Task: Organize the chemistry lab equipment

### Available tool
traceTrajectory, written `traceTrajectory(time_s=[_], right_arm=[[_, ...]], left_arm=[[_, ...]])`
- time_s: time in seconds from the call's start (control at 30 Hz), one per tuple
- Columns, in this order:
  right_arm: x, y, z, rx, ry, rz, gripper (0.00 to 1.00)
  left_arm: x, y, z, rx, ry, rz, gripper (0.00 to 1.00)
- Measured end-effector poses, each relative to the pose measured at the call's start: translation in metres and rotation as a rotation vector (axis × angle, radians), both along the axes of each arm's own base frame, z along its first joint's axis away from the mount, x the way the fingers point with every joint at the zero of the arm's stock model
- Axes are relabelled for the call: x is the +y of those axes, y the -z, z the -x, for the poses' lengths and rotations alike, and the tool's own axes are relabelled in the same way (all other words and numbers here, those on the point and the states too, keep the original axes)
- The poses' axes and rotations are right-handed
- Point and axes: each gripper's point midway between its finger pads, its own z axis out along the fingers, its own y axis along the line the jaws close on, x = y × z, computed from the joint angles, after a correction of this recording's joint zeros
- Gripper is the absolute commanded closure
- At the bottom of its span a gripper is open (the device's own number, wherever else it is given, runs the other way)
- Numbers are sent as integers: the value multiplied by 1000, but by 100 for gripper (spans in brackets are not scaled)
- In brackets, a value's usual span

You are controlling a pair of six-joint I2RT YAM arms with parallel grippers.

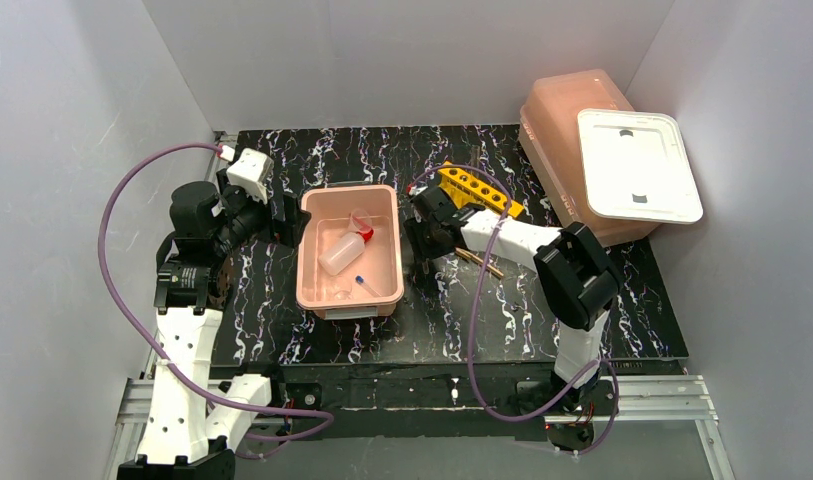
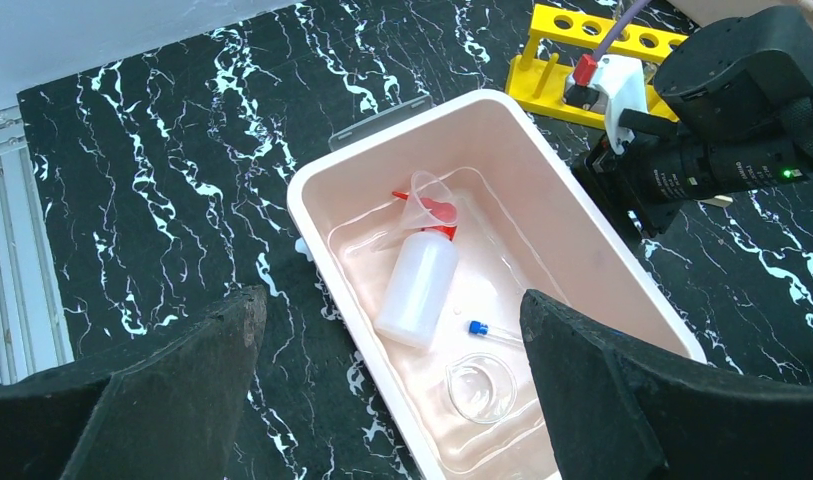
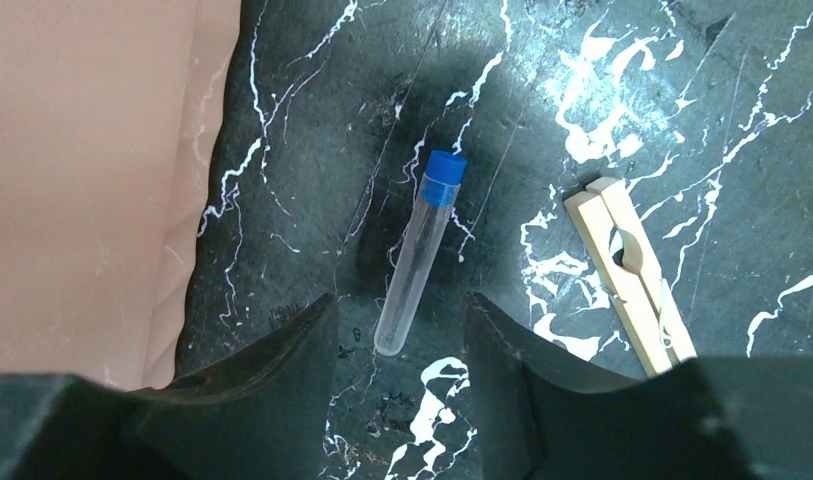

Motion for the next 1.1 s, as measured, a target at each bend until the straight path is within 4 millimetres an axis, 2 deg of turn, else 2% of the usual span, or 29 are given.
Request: traceTrajectory(time_s=[0.17,0.3,0.63,0.77,0.83,0.9,1.1], right_arm=[[3,6,-5,-6,5,3,54],[5,20,-8,5,6,16,59],[6,20,-14,-16,25,19,94],[-6,15,-9,-26,35,43,97],[-12,3,-6,-43,39,44,97],[-14,-18,-6,-76,43,24,97],[-13,-116,-5,-214,41,-113,95]], left_arm=[[0,0,0,-1,1,-4,2],[1,0,0,-2,-2,-5,2],[1,0,0,-4,-3,-7,2],[1,-1,0,-5,-2,-6,2],[1,-1,0,-5,-1,-6,2],[0,-1,0,-5,1,-4,2],[0,-1,1,-2,-1,5,2]])
